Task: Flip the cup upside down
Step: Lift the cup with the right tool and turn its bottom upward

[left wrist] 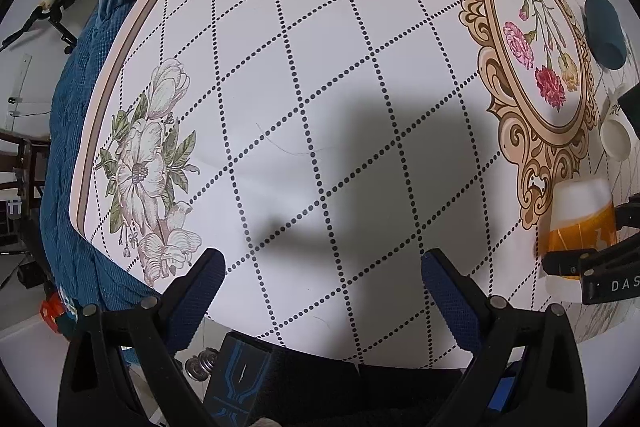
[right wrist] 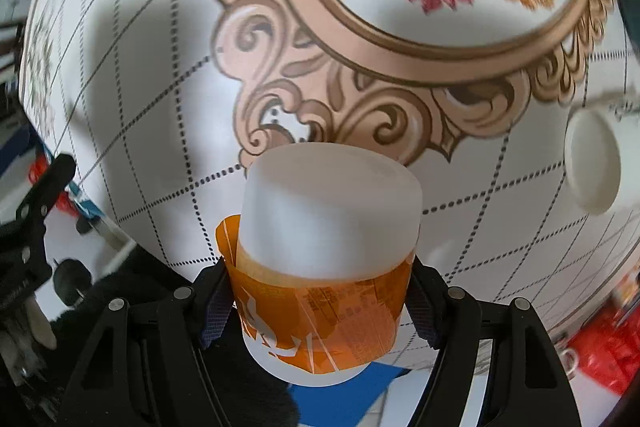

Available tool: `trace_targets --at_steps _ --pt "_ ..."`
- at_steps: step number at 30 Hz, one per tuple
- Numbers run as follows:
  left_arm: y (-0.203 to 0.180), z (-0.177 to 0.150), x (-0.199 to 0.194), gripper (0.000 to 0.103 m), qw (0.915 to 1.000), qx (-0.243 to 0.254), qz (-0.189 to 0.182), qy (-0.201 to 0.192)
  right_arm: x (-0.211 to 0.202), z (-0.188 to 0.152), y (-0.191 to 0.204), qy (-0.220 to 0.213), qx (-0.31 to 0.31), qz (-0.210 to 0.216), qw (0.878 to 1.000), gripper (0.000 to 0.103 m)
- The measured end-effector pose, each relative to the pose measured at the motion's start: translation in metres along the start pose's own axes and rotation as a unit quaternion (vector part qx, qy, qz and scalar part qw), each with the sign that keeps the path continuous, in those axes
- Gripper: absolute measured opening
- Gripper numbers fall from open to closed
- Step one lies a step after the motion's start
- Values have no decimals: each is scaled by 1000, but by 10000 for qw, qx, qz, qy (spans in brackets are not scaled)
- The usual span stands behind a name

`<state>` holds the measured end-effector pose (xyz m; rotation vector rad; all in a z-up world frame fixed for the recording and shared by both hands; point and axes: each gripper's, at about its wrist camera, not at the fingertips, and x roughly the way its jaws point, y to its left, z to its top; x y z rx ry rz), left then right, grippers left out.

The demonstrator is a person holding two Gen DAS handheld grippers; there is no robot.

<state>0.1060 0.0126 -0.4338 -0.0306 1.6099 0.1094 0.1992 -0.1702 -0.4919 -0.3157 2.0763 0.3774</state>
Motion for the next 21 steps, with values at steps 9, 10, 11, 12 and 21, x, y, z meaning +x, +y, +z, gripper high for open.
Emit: trace_targets --at_steps 9,10,11,12,21 --pt "-5 -1 -1 101 10000 63 -2 0 -7 7 -6 110 7 -98 9999 89" --pt "-5 -1 -2 101 10000 73 0 -5 -9 8 -8 106 11 -126 9999 89" --pt "-5 -1 -2 100 10000 84 3 -9 -11 9 -9 86 5 -139 9999 89" --pt "-6 0 -3 101 10000 96 8 -11 -13 11 -10 58 -11 -164 9998 89" --pt "-8 1 -8 101 9999 124 48 -8 -37 16 -17 -265 58 -198 9994 73"
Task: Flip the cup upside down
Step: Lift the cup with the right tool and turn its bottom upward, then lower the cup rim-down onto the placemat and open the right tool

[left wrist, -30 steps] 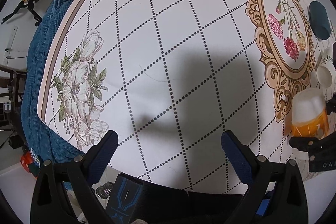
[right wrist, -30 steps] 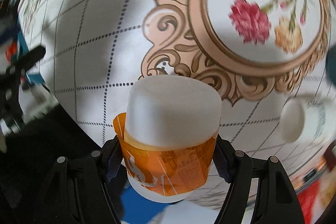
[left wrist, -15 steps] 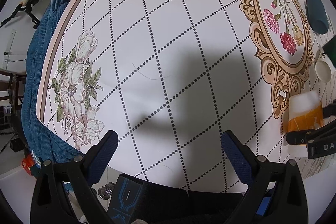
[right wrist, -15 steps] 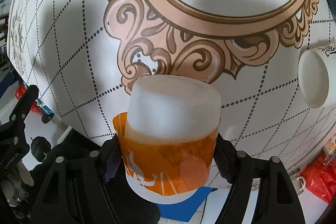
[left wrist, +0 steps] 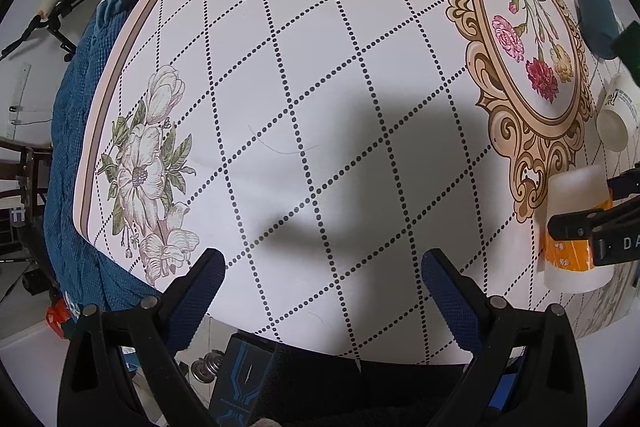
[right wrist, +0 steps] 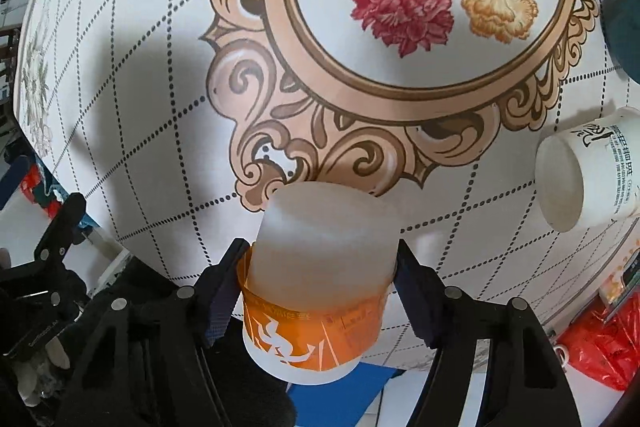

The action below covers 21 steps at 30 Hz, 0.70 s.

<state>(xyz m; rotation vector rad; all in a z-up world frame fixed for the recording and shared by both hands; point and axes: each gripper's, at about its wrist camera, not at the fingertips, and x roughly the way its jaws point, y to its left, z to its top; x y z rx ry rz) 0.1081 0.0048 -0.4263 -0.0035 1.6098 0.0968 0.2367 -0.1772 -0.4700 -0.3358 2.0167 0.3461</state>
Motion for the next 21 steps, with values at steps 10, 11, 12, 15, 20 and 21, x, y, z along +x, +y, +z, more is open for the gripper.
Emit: trace_targets --at_steps 10,11,12,15,20,21 --pt "7 15 -4 101 9999 -163 -30 10 -50 -28 -4 -1722 345 297 9840 73" --pt "8 19 -5 101 9998 -182 -27 3 -58 -31 -4 -2036 390 319 9778 73" --pt "8 23 -6 101 9998 -200 -22 1 -64 -35 -3 -2345 410 310 9708 73" --pt "11 34 -7 101 9997 -256 -16 -8 -81 -47 2 -3368 416 155 9405 73" --pt "13 47 -2 100 9996 -267 73 -3 -81 -60 21 -4493 390 -193 8923 73" --pt "11 48 -1 100 9997 -246 89 0 -75 -61 25 -4571 368 -230 8884 73"
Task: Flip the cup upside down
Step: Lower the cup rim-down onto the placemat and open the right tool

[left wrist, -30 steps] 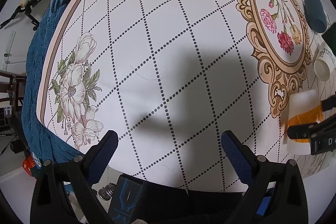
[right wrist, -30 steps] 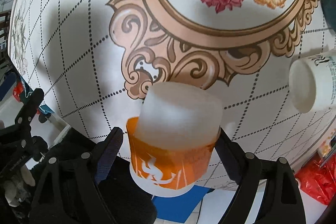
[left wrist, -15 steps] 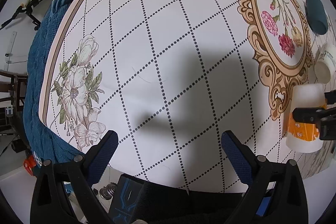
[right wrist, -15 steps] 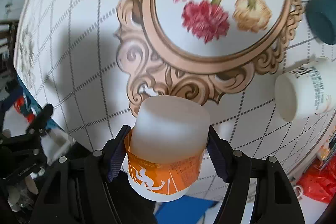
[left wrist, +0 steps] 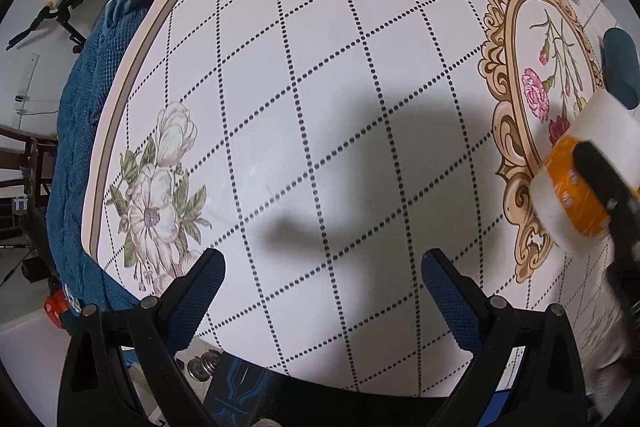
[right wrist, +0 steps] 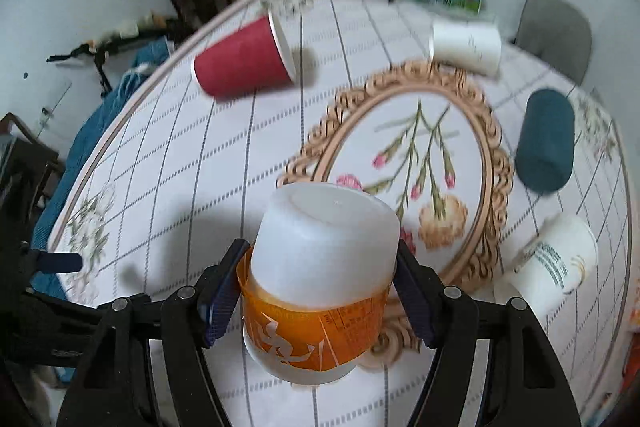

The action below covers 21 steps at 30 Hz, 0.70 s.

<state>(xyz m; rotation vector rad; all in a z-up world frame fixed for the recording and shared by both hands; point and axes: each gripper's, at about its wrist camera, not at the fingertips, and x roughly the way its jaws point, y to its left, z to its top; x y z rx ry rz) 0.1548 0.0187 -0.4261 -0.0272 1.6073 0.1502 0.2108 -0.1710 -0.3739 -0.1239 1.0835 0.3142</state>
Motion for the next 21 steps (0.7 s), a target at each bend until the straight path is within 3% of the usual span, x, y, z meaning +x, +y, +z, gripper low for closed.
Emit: trace_targets --at_steps 10,15,18,21 --pt "-16 -3 -2 100 9997 217 116 -10 2 -28 9 -9 -299 -53 9995 73" --pt "-25 -11 -12 100 9997 211 94 -58 1 -31 4 282 -122 15 9995 74" --pt "-27 -15 -22 100 9996 220 31 -165 2 -32 -1 612 59 -22 9981 83" --pt "-28 -20 -37 100 9992 242 -25 -309 -10 -33 -12 745 367 49 9965 85"
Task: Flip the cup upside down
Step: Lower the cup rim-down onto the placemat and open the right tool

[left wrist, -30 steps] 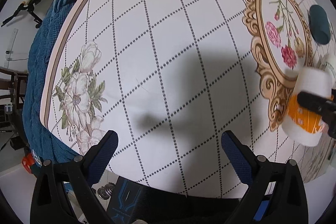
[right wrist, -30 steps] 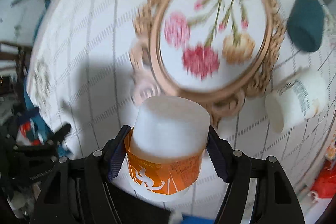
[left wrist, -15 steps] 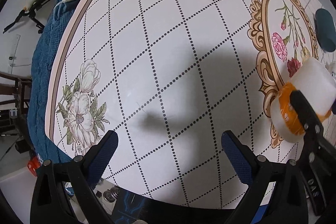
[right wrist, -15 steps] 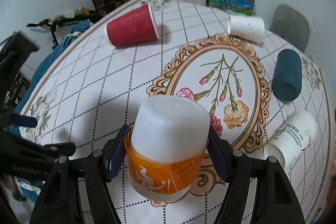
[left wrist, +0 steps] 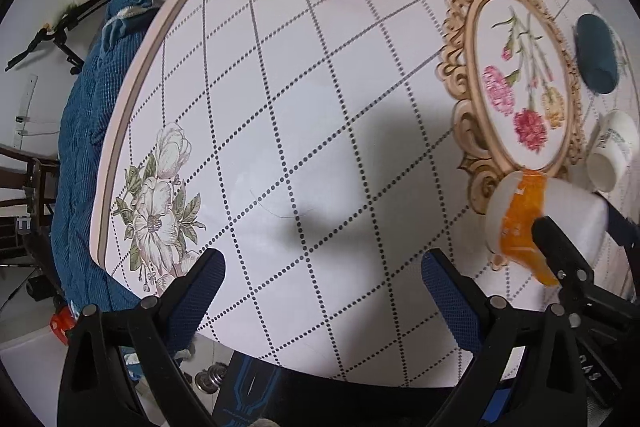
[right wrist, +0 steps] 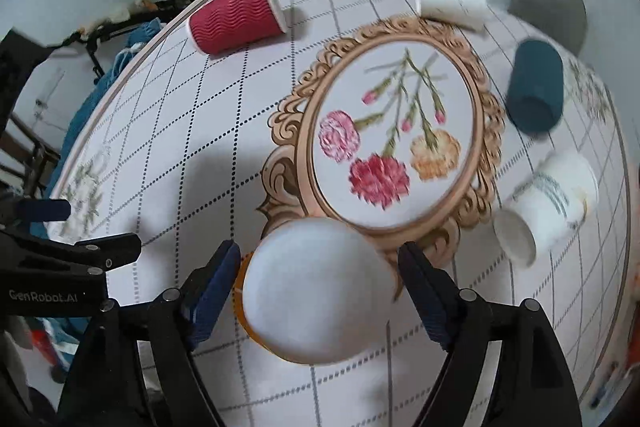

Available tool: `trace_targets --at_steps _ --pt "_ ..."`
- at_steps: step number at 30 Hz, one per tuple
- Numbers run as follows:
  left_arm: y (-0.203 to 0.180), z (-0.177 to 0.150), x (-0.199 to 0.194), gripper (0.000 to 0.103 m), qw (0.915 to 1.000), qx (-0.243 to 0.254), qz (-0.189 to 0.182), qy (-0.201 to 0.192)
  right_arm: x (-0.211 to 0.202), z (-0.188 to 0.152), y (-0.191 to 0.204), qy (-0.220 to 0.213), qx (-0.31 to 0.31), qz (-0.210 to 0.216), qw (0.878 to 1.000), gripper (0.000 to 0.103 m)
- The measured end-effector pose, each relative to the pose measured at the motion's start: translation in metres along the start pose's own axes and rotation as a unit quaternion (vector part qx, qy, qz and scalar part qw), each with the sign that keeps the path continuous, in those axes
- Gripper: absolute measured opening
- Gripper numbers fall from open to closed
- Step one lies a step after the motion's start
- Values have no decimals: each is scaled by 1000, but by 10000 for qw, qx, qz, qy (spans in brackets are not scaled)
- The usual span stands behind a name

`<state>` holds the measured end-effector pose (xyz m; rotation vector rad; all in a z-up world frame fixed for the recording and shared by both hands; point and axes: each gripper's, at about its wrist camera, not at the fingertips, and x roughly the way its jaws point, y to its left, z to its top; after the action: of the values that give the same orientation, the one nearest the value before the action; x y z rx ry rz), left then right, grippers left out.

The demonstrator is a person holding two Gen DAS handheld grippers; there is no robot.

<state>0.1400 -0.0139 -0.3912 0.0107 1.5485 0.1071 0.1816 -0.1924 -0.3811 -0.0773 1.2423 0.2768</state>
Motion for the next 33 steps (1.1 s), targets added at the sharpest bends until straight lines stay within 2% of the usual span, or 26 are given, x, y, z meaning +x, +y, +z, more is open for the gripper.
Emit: trace_targets --at_steps 3,9,16,23,33 --pt "-2 -8 -19 101 9998 0 -100 -164 -27 -6 -11 -47 257 -43 9997 95" --pt "-11 -22 -58 101 9985 57 -226 -503 -85 -21 -22 -254 392 -373 9982 99" --pt "-22 -38 -103 101 9944 246 -287 -986 -140 -37 -27 -437 564 -834 9940 99" --pt "-22 -60 -141 101 9884 535 -384 -1371 -192 -54 -28 -773 865 -1080 9874 99" --pt "-1 -118 -200 101 9752 846 -621 -1950 -277 -98 10 -1294 1105 -1226 9778 99"
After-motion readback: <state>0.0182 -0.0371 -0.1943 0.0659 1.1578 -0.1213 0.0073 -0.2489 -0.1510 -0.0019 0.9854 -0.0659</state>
